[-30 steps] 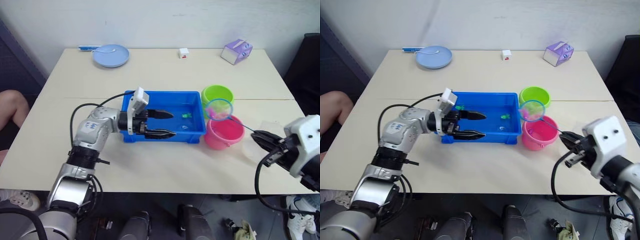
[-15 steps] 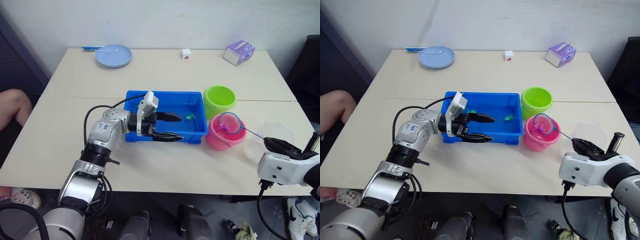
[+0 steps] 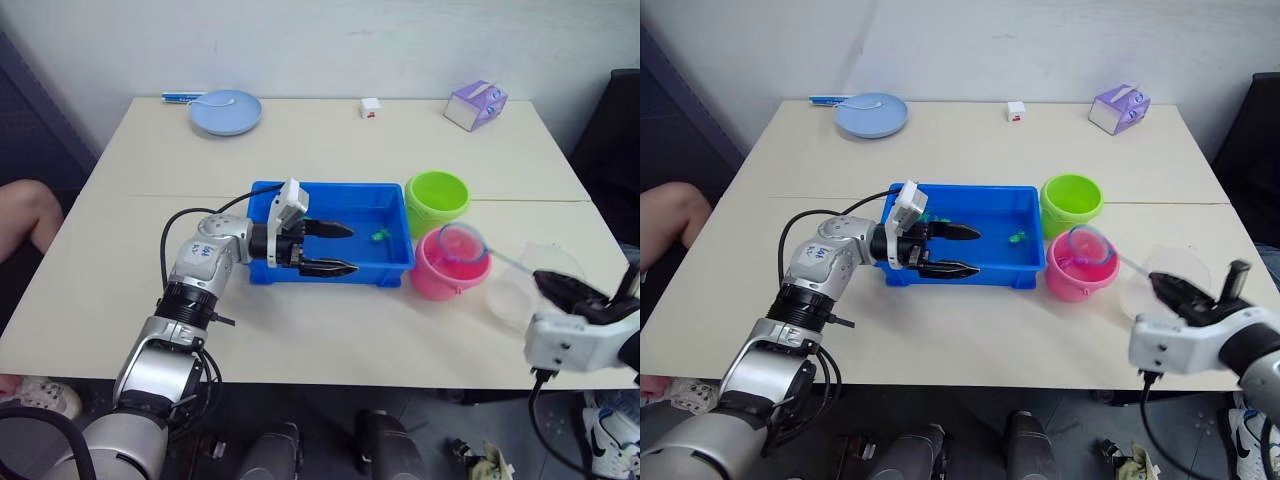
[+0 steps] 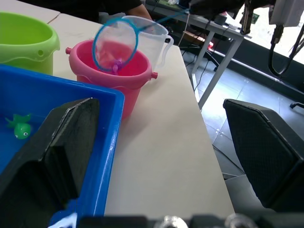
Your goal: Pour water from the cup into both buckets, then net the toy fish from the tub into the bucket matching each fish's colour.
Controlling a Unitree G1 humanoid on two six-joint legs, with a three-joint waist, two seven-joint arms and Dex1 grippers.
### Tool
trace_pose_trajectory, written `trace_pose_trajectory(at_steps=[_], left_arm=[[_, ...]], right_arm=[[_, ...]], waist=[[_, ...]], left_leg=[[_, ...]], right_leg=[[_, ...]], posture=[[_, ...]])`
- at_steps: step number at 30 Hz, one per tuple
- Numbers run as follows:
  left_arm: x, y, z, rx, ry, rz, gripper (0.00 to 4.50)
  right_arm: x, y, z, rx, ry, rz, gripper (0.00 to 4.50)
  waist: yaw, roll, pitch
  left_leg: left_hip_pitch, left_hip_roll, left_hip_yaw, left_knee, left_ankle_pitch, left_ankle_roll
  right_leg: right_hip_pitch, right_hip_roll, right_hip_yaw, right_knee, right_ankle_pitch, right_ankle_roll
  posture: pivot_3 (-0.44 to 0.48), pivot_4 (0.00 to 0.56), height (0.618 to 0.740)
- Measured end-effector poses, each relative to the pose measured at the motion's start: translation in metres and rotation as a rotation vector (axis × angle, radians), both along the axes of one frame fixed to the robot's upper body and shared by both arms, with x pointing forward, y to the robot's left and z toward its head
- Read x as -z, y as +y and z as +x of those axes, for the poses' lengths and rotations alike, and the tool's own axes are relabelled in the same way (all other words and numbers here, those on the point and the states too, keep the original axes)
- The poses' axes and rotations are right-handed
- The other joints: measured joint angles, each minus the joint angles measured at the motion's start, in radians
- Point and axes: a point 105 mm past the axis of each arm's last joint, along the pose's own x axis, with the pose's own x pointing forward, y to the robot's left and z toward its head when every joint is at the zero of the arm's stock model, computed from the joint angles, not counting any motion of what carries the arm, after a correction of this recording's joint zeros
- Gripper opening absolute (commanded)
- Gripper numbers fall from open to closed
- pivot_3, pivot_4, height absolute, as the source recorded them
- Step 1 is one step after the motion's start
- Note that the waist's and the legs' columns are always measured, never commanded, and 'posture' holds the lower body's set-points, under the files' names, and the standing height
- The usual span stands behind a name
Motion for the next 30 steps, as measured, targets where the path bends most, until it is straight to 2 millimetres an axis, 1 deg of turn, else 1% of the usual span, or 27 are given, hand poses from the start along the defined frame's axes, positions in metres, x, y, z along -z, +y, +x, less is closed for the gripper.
trace_pose_trajectory(at_steps=[1,4,6,7,8,12,15,18,22,25,30], left_arm=[[-0.001,0.001,0.001,-0.005,-0.003,-0.002,4.50],[-0.003,0.002,0.002,-0.009,-0.010,-0.004,4.50],[-0.003,0.002,0.002,-0.013,-0.010,-0.004,4.50],[-0.003,0.003,0.003,-0.019,-0.014,-0.001,4.50],[-0.003,0.003,0.004,-0.027,-0.018,0.003,4.50],[-0.001,0.007,0.009,-0.069,-0.026,0.014,4.50],[0.004,0.013,0.017,-0.132,-0.022,0.037,4.50],[0.005,0.018,0.018,-0.163,-0.024,0.043,4.50],[0.006,0.029,0.016,-0.205,-0.039,0.053,4.50],[0.010,0.034,0.012,-0.241,-0.039,0.063,4.50],[0.010,0.038,0.003,-0.269,-0.045,0.072,4.50]], right_arm=[[-0.003,-0.001,0.002,0.000,-0.014,-0.006,0.76],[0.011,0.007,0.000,-0.044,0.063,-0.003,0.76],[0.013,0.008,0.000,-0.039,0.055,0.035,0.76],[0.010,0.007,0.002,-0.032,0.039,0.056,0.76],[0.002,0.006,0.004,-0.024,0.004,0.087,0.76],[-0.009,0.010,0.011,-0.028,-0.033,0.208,0.76],[-0.020,0.029,0.026,-0.107,-0.048,0.296,0.76],[-0.015,0.047,0.045,-0.185,0.006,0.280,0.76],[0.002,0.056,0.073,-0.222,0.085,0.222,0.76],[0.010,0.060,0.093,-0.248,0.121,0.152,0.76],[0.014,0.065,0.108,-0.297,0.148,0.094,0.76]], waist=[[0.000,0.000,0.000],[0.001,0.000,0.000],[0.000,0.000,0.000],[0.000,0.000,0.000],[0.000,0.000,0.000],[-0.002,0.000,0.000],[-0.009,0.000,0.000],[-0.007,0.000,0.000],[-0.004,0.000,0.000],[-0.004,0.000,0.000],[-0.003,0.000,0.000]], left_leg=[[0.000,0.000,0.000,0.000,0.000,0.000],[0.000,0.000,-0.001,-0.001,0.000,0.000],[0.000,0.000,0.000,0.000,0.000,0.000],[0.000,-0.001,0.000,0.000,0.000,0.000],[0.000,0.000,0.000,0.001,0.000,0.000],[0.000,0.001,0.000,0.000,0.000,0.000],[0.001,0.001,0.000,0.000,0.000,0.000],[0.000,0.001,0.000,0.000,0.000,0.000],[0.000,0.000,0.000,0.000,0.000,0.000],[-0.001,0.000,-0.001,0.000,0.000,0.000],[-0.001,0.000,-0.001,0.000,0.000,0.000]], right_leg=[[0.000,0.000,0.000,0.000,0.000,0.000],[0.000,0.000,-0.001,0.000,0.000,0.000],[0.000,0.000,0.000,0.000,0.000,0.000],[0.000,0.000,0.000,0.000,0.000,0.000],[0.000,0.000,0.000,0.000,0.000,0.000],[0.000,0.000,0.000,0.000,0.000,0.000],[0.000,0.000,0.000,0.001,0.000,0.000],[-0.001,0.000,0.000,0.000,0.000,0.000],[-0.001,-0.001,0.000,0.000,0.000,0.000],[-0.002,-0.001,-0.001,0.000,0.000,0.000],[-0.002,-0.001,-0.001,0.000,0.000,0.000]], posture=[[0.000,0.150,0.740],[0.000,0.150,0.740],[0.000,0.150,0.740],[0.000,0.150,0.740],[0.000,0.150,0.740],[0.000,0.150,0.740],[0.000,0.150,0.740],[0.000,0.150,0.740],[0.000,0.150,0.740],[0.000,0.150,0.740],[0.000,0.150,0.740]])
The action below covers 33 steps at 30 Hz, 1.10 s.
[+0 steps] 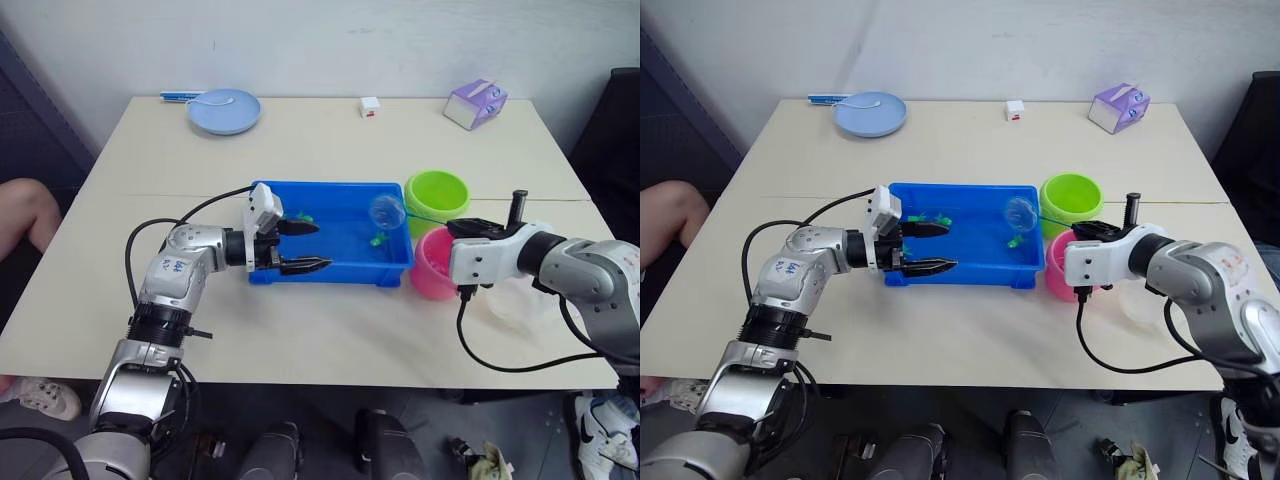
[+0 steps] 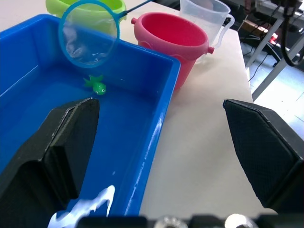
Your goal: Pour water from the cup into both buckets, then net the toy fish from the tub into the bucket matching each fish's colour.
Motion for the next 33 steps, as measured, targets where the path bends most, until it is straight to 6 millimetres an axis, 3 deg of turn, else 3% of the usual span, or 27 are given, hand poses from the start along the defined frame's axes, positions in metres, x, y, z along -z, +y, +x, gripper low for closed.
trace_pose_trajectory(at_steps=[9,12,19,24,33], left_arm=[[-0.003,0.012,0.000,-0.066,0.003,-0.006,4.50],[-0.003,0.012,0.000,-0.069,0.008,-0.008,4.50],[-0.003,0.007,-0.001,-0.054,0.011,-0.025,4.50],[-0.003,0.006,-0.001,-0.053,0.011,-0.027,4.50],[-0.006,0.004,-0.003,-0.045,0.001,-0.031,4.50]], right_arm=[[0.017,0.017,-0.004,-0.103,0.055,-0.073,0.76],[0.014,0.021,-0.006,-0.118,0.044,-0.072,0.76],[0.004,0.012,-0.002,-0.072,0.011,-0.063,0.76],[0.009,0.004,0.002,-0.044,0.028,-0.089,0.76],[0.012,0.013,-0.001,-0.095,0.070,-0.120,0.76]], waist=[[-0.002,0.000,0.000],[-0.001,0.000,0.000],[-0.001,0.000,0.000],[-0.002,0.000,0.000],[-0.001,0.000,0.000]], left_leg=[[0.000,0.000,0.000,0.000,0.000,0.000],[0.000,0.000,0.000,0.000,0.000,0.000],[0.000,0.000,0.000,0.000,0.000,0.000],[0.000,0.000,0.000,0.000,0.000,0.000],[0.000,0.000,0.000,0.000,0.000,0.000]], right_leg=[[0.000,0.000,0.000,0.000,0.000,0.000],[0.000,0.000,0.000,0.000,0.000,0.000],[0.000,0.000,0.000,0.000,0.000,0.000],[0.000,0.000,0.000,0.000,0.000,0.000],[0.000,0.000,0.000,0.000,0.000,0.000]], posture=[[0.000,0.150,0.740],[0.000,0.150,0.740],[0.000,0.150,0.740],[0.000,0.150,0.740],[0.000,0.150,0.740]])
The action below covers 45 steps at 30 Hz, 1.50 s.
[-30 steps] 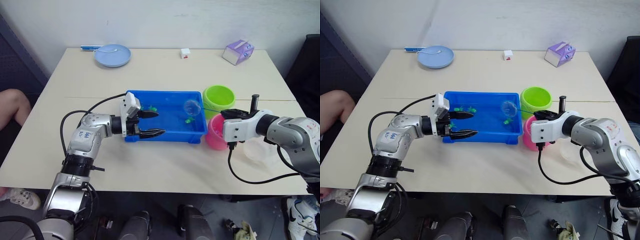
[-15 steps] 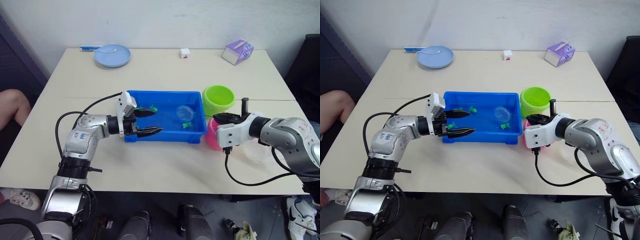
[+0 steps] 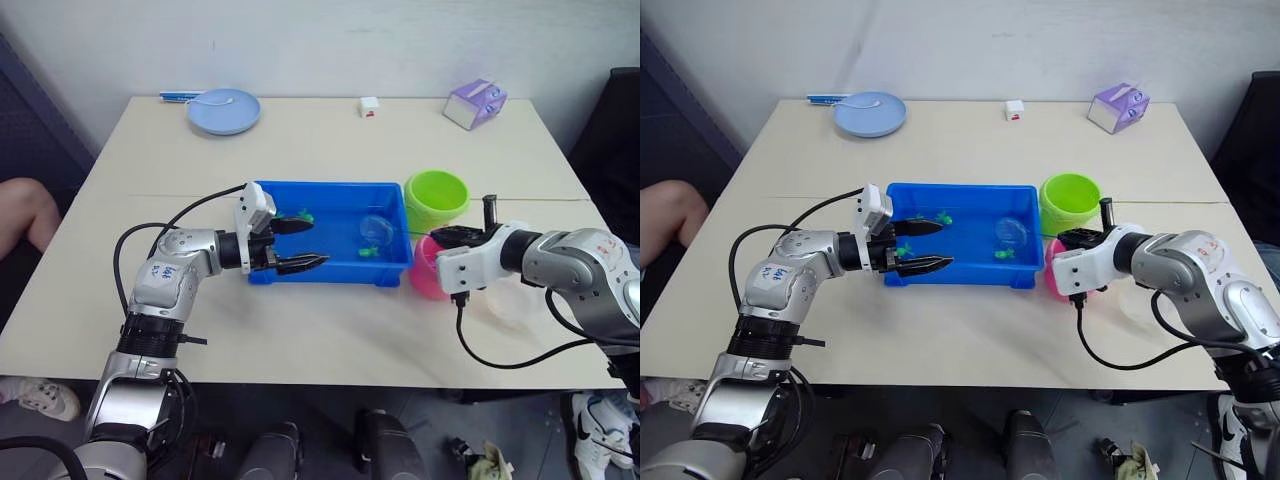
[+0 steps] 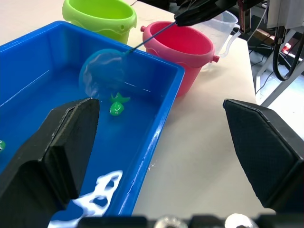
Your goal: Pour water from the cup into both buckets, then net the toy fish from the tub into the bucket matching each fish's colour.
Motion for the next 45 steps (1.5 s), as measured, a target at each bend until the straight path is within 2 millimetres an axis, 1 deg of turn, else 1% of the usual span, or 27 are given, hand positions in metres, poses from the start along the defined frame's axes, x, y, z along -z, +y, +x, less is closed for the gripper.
trace_pose_trajectory(at_steps=[3,5,6,9,11,13,16,22,25,27,28,29,30,31,37,42,45], left_arm=[[-0.001,0.000,-0.001,0.003,-0.004,0.000,4.50],[0.000,0.000,-0.001,0.004,-0.005,0.002,4.50],[0.000,0.001,-0.002,0.006,-0.005,0.005,4.50],[0.001,0.002,-0.002,0.011,-0.014,0.025,4.50],[0.003,0.006,-0.003,0.007,-0.026,0.050,4.50],[0.005,0.011,-0.001,-0.006,-0.030,0.066,4.50],[0.009,0.022,0.002,-0.035,-0.022,0.088,4.50],[0.011,0.046,0.007,-0.104,-0.027,0.118,4.50],[0.008,0.053,0.008,-0.127,-0.036,0.121,4.50],[0.007,0.057,0.008,-0.142,-0.041,0.119,4.50],[0.007,0.058,0.008,-0.145,-0.040,0.119,4.50],[0.008,0.058,0.008,-0.147,-0.040,0.119,4.50],[0.008,0.058,0.008,-0.151,-0.039,0.119,4.50],[0.008,0.058,0.008,-0.153,-0.039,0.118,4.50],[0.004,0.060,0.010,-0.167,-0.039,0.092,4.50],[-0.002,0.048,0.010,-0.124,-0.021,0.034,4.50],[-0.011,0.037,0.013,-0.089,-0.015,-0.017,4.50]], right_arm=[[0.006,0.003,-0.005,-0.006,0.048,0.025,0.76],[0.010,0.006,-0.006,-0.001,0.082,0.073,0.76],[0.011,0.009,-0.007,-0.002,0.091,0.097,0.76],[0.010,0.007,-0.006,0.016,0.094,0.109,0.76],[0.012,0.005,-0.005,0.034,0.104,0.115,0.76],[0.017,0.003,-0.004,0.063,0.133,0.136,0.76],[0.024,0.008,-0.001,0.084,0.166,0.198,0.76],[0.034,0.027,0.008,0.113,0.220,0.319,0.76],[0.040,0.037,0.010,0.133,0.286,0.414,0.76],[0.041,0.050,0.008,0.149,0.382,0.561,0.76],[0.040,0.060,0.004,0.143,0.443,0.636,0.76],[0.041,0.064,0.002,0.142,0.475,0.664,0.76],[0.042,0.069,-0.002,0.156,0.543,0.721,0.76],[0.043,0.070,-0.003,0.162,0.562,0.735,0.76],[0.035,0.059,-0.006,0.288,0.691,0.938,0.76],[0.019,0.056,-0.013,0.330,0.721,1.074,0.76],[0.005,0.047,-0.016,0.371,0.703,1.173,0.76]], waist=[[0.000,0.000,0.000],[0.000,0.000,0.000],[0.000,0.000,0.000],[0.000,0.000,0.000],[0.000,0.000,0.000],[0.000,0.000,0.000],[-0.002,0.000,0.000],[-0.009,0.000,0.000],[-0.008,0.000,0.000],[-0.008,0.000,0.000],[-0.008,0.000,0.000],[-0.008,0.000,0.000],[-0.007,0.000,0.000],[-0.006,0.000,0.000],[-0.001,0.000,0.000],[-0.001,0.000,0.000],[0.002,0.000,0.000]], left_leg=[[0.000,0.000,0.000,0.000,0.000,0.000],[0.000,0.000,0.000,0.000,0.000,0.000],[0.000,0.000,0.000,0.000,0.000,0.000],[0.000,0.000,0.000,0.000,0.000,0.000],[0.000,0.000,0.000,0.000,0.000,0.000],[0.000,0.000,0.000,0.000,0.000,0.000],[0.000,0.000,0.000,0.000,0.000,0.000],[0.000,0.001,0.000,0.000,0.000,-0.001],[0.000,0.001,-0.001,0.000,0.000,-0.001],[0.000,0.001,-0.001,0.000,0.000,-0.001],[0.000,0.001,-0.001,0.000,0.000,-0.001],[0.000,0.001,-0.001,0.000,0.000,-0.001],[0.000,0.001,-0.002,0.000,0.000,-0.001],[0.000,0.001,-0.002,0.000,0.000,0.000],[0.000,0.000,-0.002,0.000,0.000,0.000],[-0.001,0.000,-0.002,0.000,0.000,0.000],[-0.001,0.000,-0.002,0.000,0.000,0.000]], right_leg=[[0.000,0.000,0.000,0.000,0.000,0.000],[0.000,0.000,0.000,0.000,0.000,0.000],[0.000,0.000,0.000,0.000,0.000,0.000],[0.000,0.000,0.000,0.000,0.000,0.000],[0.000,0.000,0.000,0.000,0.000,0.000],[0.000,0.000,0.000,0.000,0.000,0.000],[0.000,0.000,0.000,0.000,0.000,0.000],[0.000,0.001,0.000,0.001,0.000,0.000],[0.000,0.000,0.000,0.000,0.000,0.000],[0.000,0.000,0.000,0.001,0.000,0.000],[0.000,0.000,0.000,0.001,0.000,0.000],[0.000,0.000,0.000,0.001,0.000,0.000],[0.000,0.000,-0.001,0.001,0.000,0.000],[0.000,0.000,-0.001,0.001,0.000,0.000],[0.000,0.000,-0.001,0.001,0.000,-0.001],[0.000,0.000,-0.001,0.001,0.000,0.000],[0.000,-0.001,-0.001,0.001,0.000,0.000]], posture=[[0.000,0.150,0.740],[0.000,0.150,0.740],[0.000,0.150,0.740],[0.000,0.150,0.740],[0.000,0.150,0.740],[0.000,0.150,0.740],[0.000,0.150,0.740],[0.000,0.150,0.740],[0.000,0.150,0.740],[0.000,0.150,0.740],[0.000,0.150,0.740],[0.000,0.150,0.740],[0.000,0.150,0.740],[0.000,0.150,0.740],[0.000,0.150,0.740],[0.000,0.150,0.740],[0.000,0.150,0.740]])
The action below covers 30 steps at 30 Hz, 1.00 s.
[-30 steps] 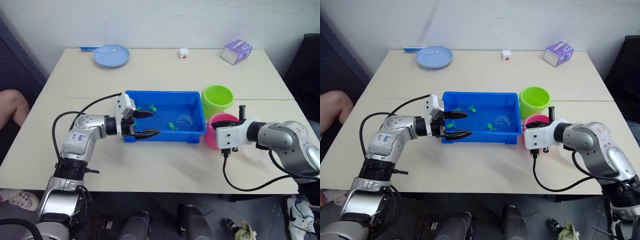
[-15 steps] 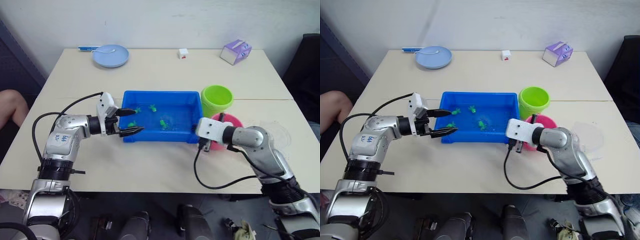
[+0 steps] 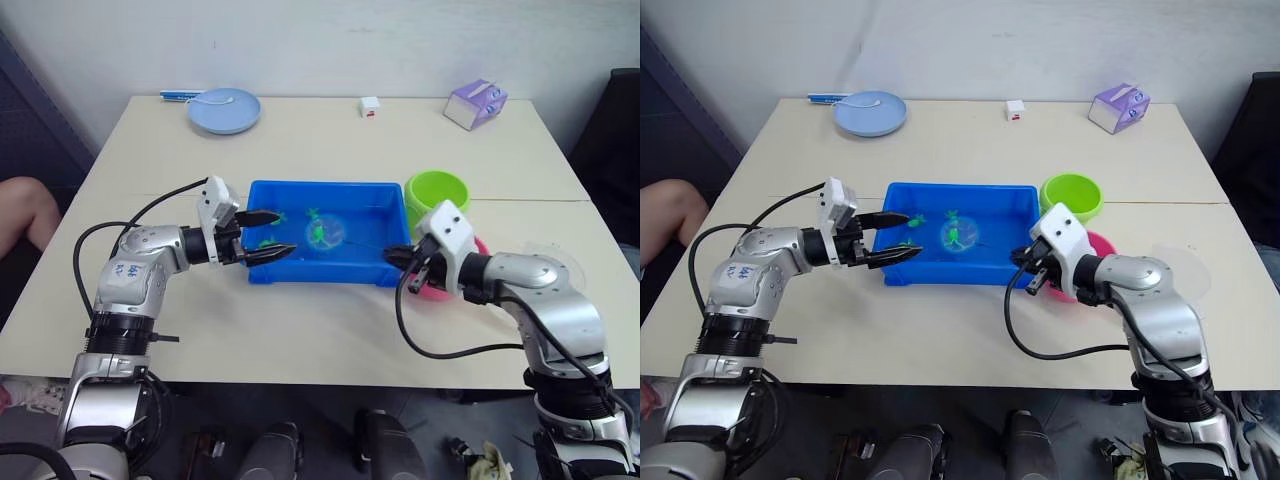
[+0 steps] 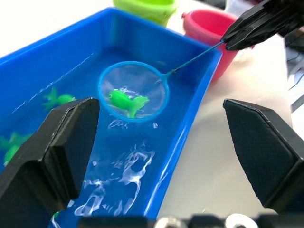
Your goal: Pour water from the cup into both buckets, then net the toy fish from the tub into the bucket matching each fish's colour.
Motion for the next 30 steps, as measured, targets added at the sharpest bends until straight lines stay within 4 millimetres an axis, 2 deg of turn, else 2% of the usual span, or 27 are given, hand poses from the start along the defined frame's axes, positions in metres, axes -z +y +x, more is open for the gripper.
trace_pose_trajectory(at_steps=[4,9,14,18,20,23,25,30], left_arm=[[-0.008,-0.015,0.001,0.043,-0.004,-0.049,4.50],[-0.028,-0.043,0.001,0.128,-0.044,-0.106,4.50],[-0.025,-0.063,0.001,0.178,-0.026,-0.134,4.50],[-0.027,-0.071,0.002,0.190,-0.033,-0.148,4.50],[-0.028,-0.070,0.003,0.187,-0.038,-0.148,4.50],[-0.029,-0.070,0.003,0.184,-0.045,-0.148,4.50],[-0.029,-0.069,0.003,0.182,-0.046,-0.146,4.50],[-0.029,-0.067,0.004,0.174,-0.047,-0.142,4.50]], right_arm=[[-0.019,-0.016,-0.004,0.088,-0.026,0.055,0.76],[-0.056,-0.052,-0.011,0.242,-0.116,0.082,0.76],[-0.069,-0.085,-0.011,0.388,-0.202,-0.071,0.76],[-0.072,-0.100,-0.003,0.431,-0.271,-0.192,0.76],[-0.069,-0.103,0.001,0.429,-0.300,-0.287,0.76],[-0.059,-0.110,0.009,0.376,-0.394,-0.581,0.76],[-0.052,-0.110,0.013,0.288,-0.480,-0.813,0.76],[-0.037,-0.113,0.020,0.077,-0.639,-1.228,0.76]], waist=[[-0.001,0.000,0.000],[0.001,0.000,0.000],[-0.002,0.000,0.000],[-0.003,0.000,0.000],[-0.002,0.000,0.000],[-0.002,0.000,0.000],[-0.001,0.000,0.000],[-0.001,0.000,0.000]], left_leg=[[0.000,0.000,0.000,0.000,0.000,0.000],[-0.001,-0.001,0.000,0.000,0.000,0.000],[-0.001,0.000,0.001,-0.001,0.000,0.000],[0.000,0.000,0.002,-0.001,0.000,0.000],[-0.001,0.000,0.002,-0.001,0.000,0.000],[-0.001,-0.001,0.002,-0.001,0.000,0.000],[-0.001,-0.001,0.003,-0.001,0.000,0.000],[-0.001,-0.001,0.004,-0.001,0.000,0.000]], right_leg=[[0.000,0.000,0.000,0.000,0.000,0.000],[0.000,-0.001,0.000,0.000,0.000,0.000],[-0.001,0.000,0.001,0.000,0.000,0.000],[-0.002,0.000,0.001,0.000,0.000,0.000],[-0.002,0.000,0.001,0.000,0.000,0.000],[-0.002,0.000,0.001,-0.001,0.000,0.000],[-0.002,0.000,0.001,-0.001,0.000,0.000],[-0.003,0.000,-0.001,-0.001,0.000,0.000]], posture=[[0.000,0.150,0.740],[0.000,0.150,0.740],[0.000,0.150,0.740],[0.000,0.150,0.740],[0.000,0.150,0.740],[0.000,0.150,0.740],[0.000,0.150,0.740],[0.000,0.150,0.740]])
